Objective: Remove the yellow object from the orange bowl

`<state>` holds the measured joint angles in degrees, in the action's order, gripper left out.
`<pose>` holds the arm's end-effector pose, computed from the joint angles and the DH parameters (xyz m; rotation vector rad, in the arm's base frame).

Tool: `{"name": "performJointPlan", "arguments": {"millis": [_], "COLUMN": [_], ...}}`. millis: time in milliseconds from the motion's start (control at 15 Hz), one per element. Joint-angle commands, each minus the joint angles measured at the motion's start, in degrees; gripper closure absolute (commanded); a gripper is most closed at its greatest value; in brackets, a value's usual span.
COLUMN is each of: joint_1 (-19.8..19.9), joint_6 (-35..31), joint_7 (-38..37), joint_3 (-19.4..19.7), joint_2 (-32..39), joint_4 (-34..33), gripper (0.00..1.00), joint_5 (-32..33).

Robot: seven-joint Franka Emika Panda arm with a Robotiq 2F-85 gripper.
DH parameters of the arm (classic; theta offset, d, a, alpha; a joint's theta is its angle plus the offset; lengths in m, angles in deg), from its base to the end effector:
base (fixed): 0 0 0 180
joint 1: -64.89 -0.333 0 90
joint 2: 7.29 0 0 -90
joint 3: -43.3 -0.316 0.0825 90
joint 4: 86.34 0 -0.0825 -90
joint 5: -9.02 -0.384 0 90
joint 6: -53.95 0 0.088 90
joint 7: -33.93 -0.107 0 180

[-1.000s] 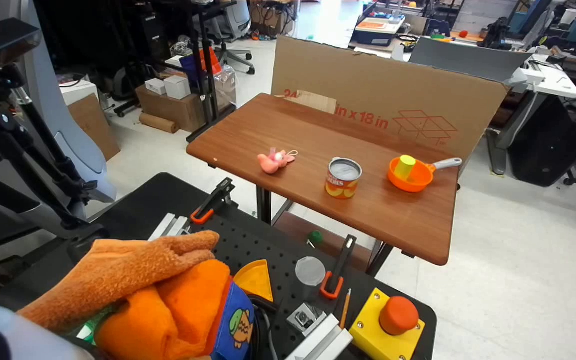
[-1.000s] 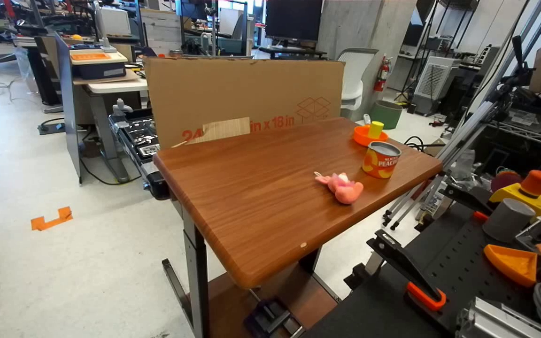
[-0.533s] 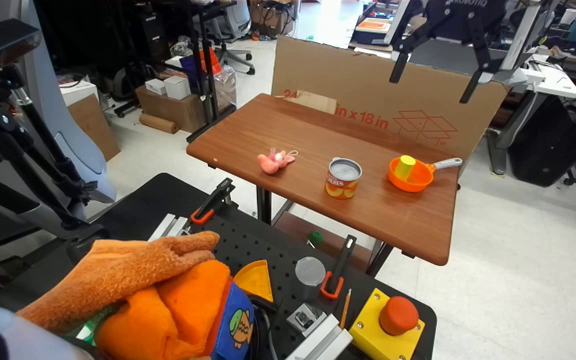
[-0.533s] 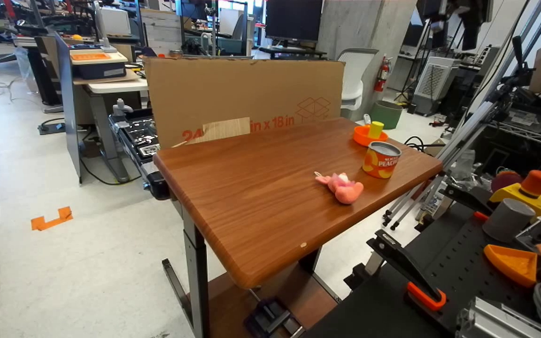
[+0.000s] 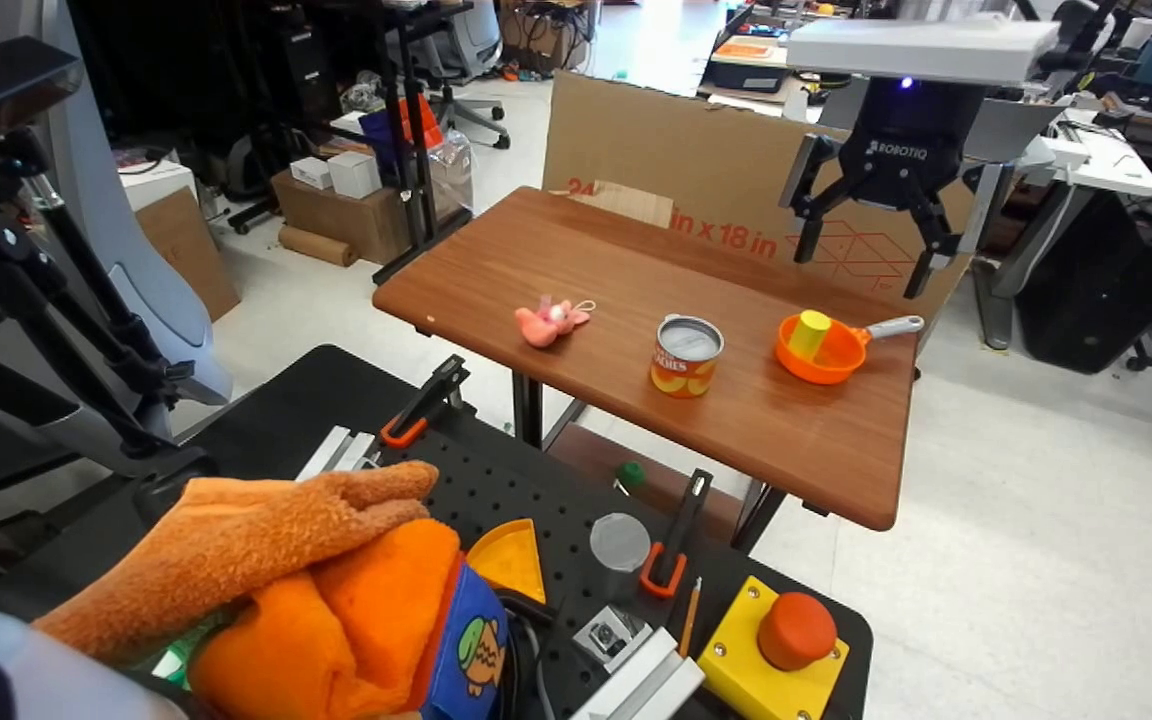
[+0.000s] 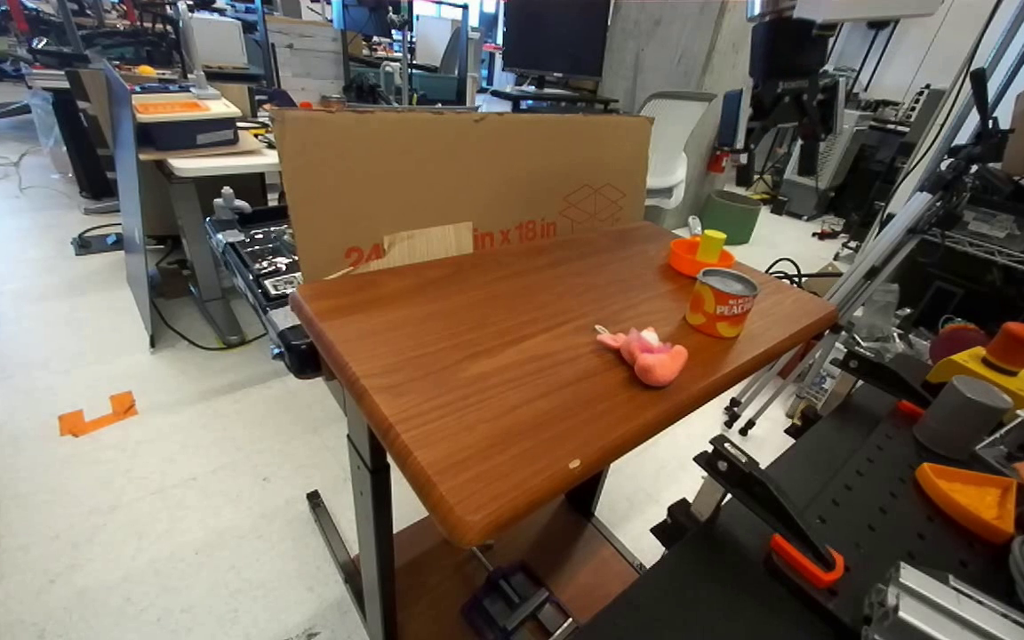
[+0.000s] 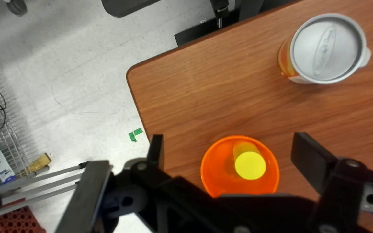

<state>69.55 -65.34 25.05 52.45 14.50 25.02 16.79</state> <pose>0.5730 -0.1447 0.2718 2.9242 -0.4587 -0.3662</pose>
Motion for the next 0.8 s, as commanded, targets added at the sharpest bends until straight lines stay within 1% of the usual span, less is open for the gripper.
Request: {"name": "performJointPlan", "arguments": {"millis": [0,133,533,733], "joint_1": [0.21,0.27,-1.09,-1.99], "joint_6": [-2.16,-1.61,-3.23,-3.46], "joint_7": [-3.11,-3.71,-7.65,-9.37], "joint_3": [0.05,-0.45,0.81,1.07], "joint_2": [5.89,8.55,15.63,18.00], "joint_4": [-5.10,-7.40,-12.67,-13.94], "gripper": [0.00,0.00,0.00,0.00], "joint_5": [-0.06,-1.52,0.72,1.47]}}
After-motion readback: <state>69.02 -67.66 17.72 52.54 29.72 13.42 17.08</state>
